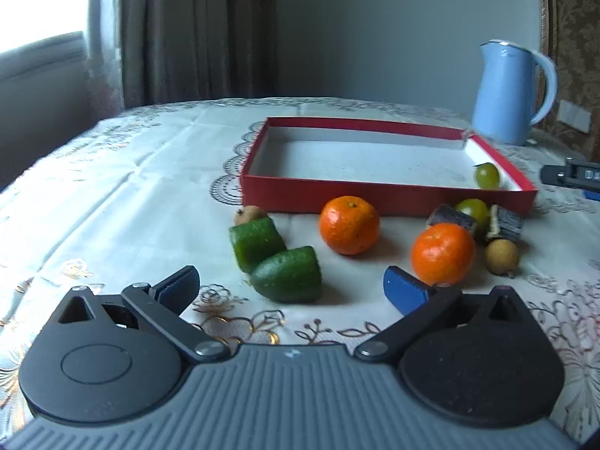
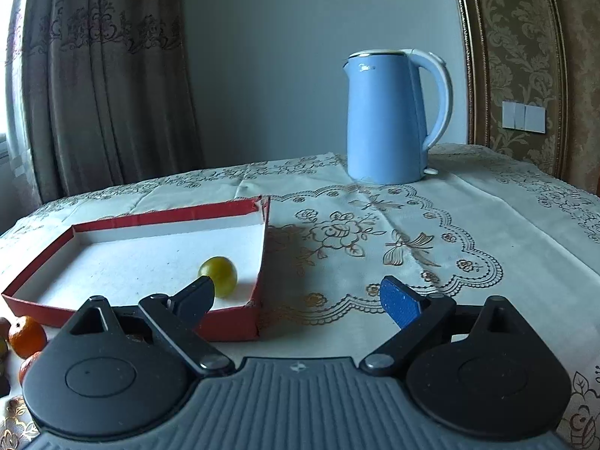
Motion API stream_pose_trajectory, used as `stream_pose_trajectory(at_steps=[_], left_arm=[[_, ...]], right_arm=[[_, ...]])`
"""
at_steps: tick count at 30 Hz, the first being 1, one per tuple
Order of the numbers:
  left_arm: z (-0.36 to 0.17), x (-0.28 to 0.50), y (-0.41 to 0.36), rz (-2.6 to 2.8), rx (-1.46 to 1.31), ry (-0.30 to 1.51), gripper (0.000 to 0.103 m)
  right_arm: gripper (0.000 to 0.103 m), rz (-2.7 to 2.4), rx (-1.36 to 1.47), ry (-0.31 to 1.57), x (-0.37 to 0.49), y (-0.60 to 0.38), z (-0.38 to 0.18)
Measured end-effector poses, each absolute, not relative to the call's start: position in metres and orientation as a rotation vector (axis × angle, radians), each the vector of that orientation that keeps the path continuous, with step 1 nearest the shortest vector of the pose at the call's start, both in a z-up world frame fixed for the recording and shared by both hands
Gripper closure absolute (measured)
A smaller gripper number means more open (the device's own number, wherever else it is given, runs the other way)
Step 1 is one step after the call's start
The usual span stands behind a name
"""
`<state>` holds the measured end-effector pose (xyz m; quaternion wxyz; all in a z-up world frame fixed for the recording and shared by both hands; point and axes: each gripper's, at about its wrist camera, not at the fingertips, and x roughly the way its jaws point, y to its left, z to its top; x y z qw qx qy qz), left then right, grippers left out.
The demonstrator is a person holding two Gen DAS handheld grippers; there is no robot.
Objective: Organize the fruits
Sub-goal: 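Withdraw the open right gripper from the box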
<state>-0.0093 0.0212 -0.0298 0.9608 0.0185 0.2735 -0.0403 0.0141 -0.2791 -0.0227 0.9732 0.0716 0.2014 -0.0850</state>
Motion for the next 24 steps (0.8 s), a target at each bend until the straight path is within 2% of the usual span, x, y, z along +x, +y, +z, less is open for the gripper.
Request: stream_pose_trajectory(at_steps=[3,16,18,20,24], left_arm=[[-0.031,-0.001,0.024,-0.082,0.004,0.608,0.0],[-0.03,0.003,0.034,-0.054,-0.06,0.617,0.0],[-0.029,0.002,0.033,-0.052,-0.053,0.618,0.002],[-0.029,0.001,0.032,-0.042,-0.04,0.616,0.009],[-0.029,0.001,0.033,-0.042,-0.034,0.624,0.011]], right_arm=[[0.007,-0.169,0.144,0.408,0.014,-0.279,-0.023],[0.007,-0.171,0.139,0.414,0.015,-0.278,-0.024],[0.007,-0.172,0.139,0.418,0.015,-0.278,-0.024],[0.007,-0.175,0.138,0.414,0.015,-0.278,-0.024],[0.007,-0.176,0.138,0.415,0.015,-0.278,-0.023]])
